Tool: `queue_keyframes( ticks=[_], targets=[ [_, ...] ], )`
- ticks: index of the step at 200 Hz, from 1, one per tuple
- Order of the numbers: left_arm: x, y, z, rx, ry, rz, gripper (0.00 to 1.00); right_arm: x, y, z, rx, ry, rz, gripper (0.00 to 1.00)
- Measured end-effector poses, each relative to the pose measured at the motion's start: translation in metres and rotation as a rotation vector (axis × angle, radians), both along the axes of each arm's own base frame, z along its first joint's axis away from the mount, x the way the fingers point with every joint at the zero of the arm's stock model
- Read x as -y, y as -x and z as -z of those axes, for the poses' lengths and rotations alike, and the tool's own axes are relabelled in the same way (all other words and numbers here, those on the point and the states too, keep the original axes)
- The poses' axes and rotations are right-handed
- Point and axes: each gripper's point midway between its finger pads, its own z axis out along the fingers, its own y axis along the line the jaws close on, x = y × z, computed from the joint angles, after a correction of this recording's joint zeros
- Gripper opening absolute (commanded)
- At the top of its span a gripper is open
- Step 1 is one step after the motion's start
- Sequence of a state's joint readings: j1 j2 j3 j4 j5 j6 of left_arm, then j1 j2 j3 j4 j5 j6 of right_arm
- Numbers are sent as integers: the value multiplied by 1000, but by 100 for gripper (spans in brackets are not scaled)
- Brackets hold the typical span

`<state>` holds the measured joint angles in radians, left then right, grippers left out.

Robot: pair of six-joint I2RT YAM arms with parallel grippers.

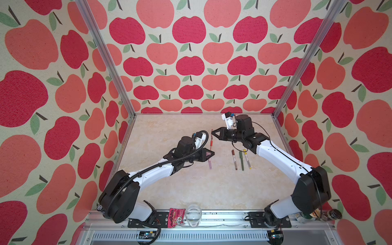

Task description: Insert the pens into the pen caps

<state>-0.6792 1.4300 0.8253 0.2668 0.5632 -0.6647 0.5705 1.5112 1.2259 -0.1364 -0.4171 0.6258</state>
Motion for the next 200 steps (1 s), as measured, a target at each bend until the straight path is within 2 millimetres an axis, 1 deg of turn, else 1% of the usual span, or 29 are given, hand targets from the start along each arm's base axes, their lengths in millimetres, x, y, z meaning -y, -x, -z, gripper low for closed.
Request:
queue_keyframes(
  ticks=[68, 123, 175, 200],
  targets=[
    [-3, -1, -1, 11, -1, -18, 3, -7, 8, 1, -6, 3, -23, 11],
    [-7, -2, 3, 12, -10, -37, 3, -11, 14, 7, -18, 11, -36, 11],
    [-12, -7, -3, 37, 7, -57, 2, -16, 21, 2, -9, 3, -53, 12],
    [-13, -10, -7, 55, 18, -58, 2, -16, 21, -2, 3, -2, -50, 13]
  ],
)
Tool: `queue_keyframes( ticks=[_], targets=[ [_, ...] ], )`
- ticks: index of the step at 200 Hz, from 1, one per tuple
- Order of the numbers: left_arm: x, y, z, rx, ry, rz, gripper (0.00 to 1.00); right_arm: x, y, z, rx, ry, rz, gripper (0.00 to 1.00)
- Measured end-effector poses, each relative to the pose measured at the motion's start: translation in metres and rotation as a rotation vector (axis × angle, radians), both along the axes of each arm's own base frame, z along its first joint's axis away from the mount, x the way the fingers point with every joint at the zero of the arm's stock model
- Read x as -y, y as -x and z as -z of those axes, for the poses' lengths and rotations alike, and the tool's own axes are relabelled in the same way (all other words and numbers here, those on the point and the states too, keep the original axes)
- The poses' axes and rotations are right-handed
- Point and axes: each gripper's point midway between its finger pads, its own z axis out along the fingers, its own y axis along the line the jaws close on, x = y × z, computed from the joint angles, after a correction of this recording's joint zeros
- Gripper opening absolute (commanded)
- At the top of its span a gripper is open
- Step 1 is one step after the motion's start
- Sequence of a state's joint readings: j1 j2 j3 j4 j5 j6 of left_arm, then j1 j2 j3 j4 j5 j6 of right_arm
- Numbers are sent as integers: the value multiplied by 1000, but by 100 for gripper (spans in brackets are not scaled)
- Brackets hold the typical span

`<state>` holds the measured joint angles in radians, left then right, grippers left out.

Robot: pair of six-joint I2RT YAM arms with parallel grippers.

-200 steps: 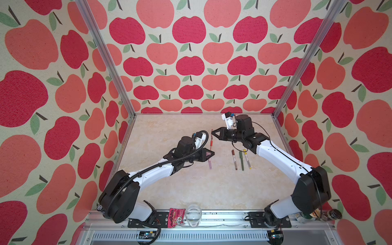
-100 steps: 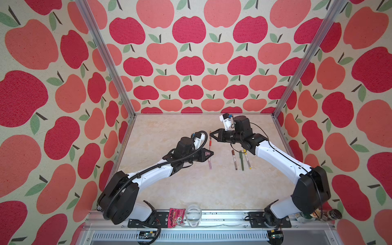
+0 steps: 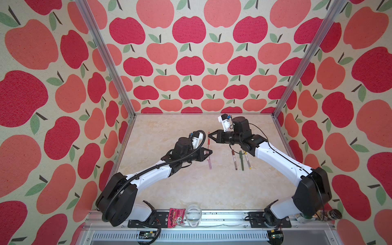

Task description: Insert the pens into the pen caps

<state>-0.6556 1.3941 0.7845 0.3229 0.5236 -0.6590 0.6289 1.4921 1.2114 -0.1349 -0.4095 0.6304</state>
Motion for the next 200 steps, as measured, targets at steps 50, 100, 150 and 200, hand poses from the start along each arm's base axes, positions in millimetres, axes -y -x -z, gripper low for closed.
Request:
queue_keyframes(
  ticks=[50, 100, 150, 200],
  targets=[
    [-6, -3, -8, 80, -19, 5, 2, 3, 7, -10, 21, 1, -3, 41],
    [-15, 5, -8, 175, -112, 44, 2, 12, 17, -33, 63, -2, -3, 59],
    [-19, 10, -6, 275, -234, 87, 2, 14, 18, -50, 75, 8, -7, 62],
    [-17, 13, -6, 335, -294, 118, 2, 14, 16, -46, 44, 44, -3, 51]
  ],
)
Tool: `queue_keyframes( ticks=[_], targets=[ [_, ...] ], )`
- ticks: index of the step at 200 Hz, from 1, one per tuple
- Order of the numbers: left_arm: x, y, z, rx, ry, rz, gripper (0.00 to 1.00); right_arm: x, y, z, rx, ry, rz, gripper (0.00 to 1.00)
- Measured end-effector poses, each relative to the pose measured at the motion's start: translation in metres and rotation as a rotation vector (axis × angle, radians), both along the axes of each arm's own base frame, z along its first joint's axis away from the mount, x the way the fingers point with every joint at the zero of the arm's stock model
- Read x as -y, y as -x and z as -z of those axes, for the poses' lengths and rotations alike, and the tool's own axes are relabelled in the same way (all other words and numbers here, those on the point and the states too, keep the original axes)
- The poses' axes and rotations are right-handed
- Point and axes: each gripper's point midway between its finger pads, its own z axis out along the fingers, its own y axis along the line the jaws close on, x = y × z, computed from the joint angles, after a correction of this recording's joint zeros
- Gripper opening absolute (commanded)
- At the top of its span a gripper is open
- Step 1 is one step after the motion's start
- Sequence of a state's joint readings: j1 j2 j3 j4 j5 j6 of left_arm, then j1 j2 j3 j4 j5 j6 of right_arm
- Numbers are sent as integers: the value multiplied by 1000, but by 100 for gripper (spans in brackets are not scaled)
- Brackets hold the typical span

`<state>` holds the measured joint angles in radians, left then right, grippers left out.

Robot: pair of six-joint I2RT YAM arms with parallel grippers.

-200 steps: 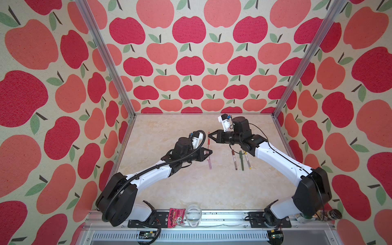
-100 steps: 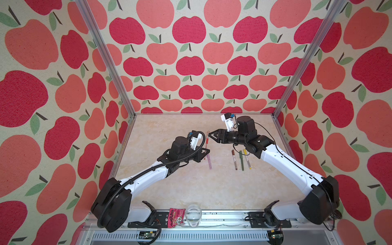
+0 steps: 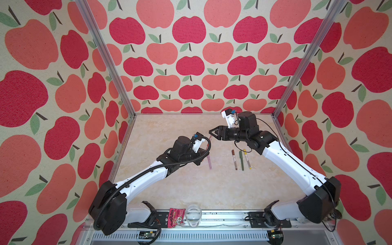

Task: Insert the pens into the pen caps
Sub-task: 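Press the clear cap down onto the red pen tip with the right gripper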

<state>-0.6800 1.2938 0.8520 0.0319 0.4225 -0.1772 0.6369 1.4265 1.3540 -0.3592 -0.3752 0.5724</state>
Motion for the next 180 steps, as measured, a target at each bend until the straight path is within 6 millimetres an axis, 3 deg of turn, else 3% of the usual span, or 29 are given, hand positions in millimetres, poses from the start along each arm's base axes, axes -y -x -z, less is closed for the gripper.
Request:
queue_keyframes(
  ticks=[60, 135, 180],
  targets=[
    [-1, 0, 0, 31, -40, 5, 2, -9, 4, 20, -60, 51, -18, 34],
    [-3, 0, -4, 67, -65, 2, 2, -12, 4, 21, -70, 64, -24, 12],
    [-5, -2, -5, 89, -82, -14, 0, -14, 4, 19, -68, 62, -28, 5]
  ],
)
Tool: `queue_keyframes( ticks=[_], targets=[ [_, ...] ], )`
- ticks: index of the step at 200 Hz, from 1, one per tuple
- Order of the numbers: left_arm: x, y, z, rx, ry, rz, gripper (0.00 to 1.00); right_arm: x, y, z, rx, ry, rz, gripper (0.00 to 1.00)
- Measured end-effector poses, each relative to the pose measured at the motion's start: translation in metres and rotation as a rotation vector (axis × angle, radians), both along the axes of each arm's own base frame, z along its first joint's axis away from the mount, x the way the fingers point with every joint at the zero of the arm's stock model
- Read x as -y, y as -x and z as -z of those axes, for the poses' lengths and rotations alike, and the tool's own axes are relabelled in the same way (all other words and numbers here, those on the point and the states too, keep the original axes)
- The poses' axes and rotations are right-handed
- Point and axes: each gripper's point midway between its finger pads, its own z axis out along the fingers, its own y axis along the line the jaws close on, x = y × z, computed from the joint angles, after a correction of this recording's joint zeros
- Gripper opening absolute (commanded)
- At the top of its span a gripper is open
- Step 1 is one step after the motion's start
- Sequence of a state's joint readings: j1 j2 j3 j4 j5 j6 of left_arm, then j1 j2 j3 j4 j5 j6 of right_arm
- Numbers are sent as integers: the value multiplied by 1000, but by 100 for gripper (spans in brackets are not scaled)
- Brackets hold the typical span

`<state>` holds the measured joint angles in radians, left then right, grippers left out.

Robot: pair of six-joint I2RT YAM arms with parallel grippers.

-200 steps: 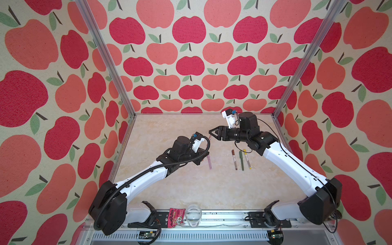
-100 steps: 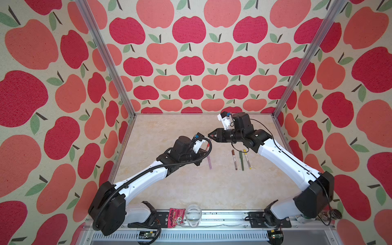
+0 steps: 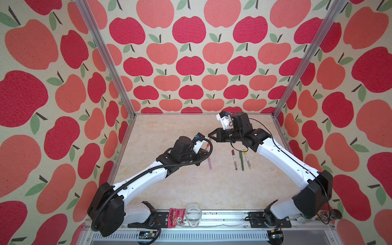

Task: Insert the pens into the pen caps
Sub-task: 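Press the clear cap down onto the red pen tip with the right gripper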

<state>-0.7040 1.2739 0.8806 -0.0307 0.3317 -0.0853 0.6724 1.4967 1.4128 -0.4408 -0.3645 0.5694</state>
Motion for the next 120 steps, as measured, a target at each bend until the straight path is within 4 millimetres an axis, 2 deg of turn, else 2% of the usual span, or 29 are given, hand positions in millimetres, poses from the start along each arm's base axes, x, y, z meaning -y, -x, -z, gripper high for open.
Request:
queue_keyframes(
  ticks=[69, 120],
  targets=[
    [-1, -5, -7, 21, 2, -19, 0, -3, -3, -5, 17, -14, -1, 2],
    [0, -11, -25, 38, 13, -36, 0, -8, -9, -19, 71, -61, 6, 2]
  ],
)
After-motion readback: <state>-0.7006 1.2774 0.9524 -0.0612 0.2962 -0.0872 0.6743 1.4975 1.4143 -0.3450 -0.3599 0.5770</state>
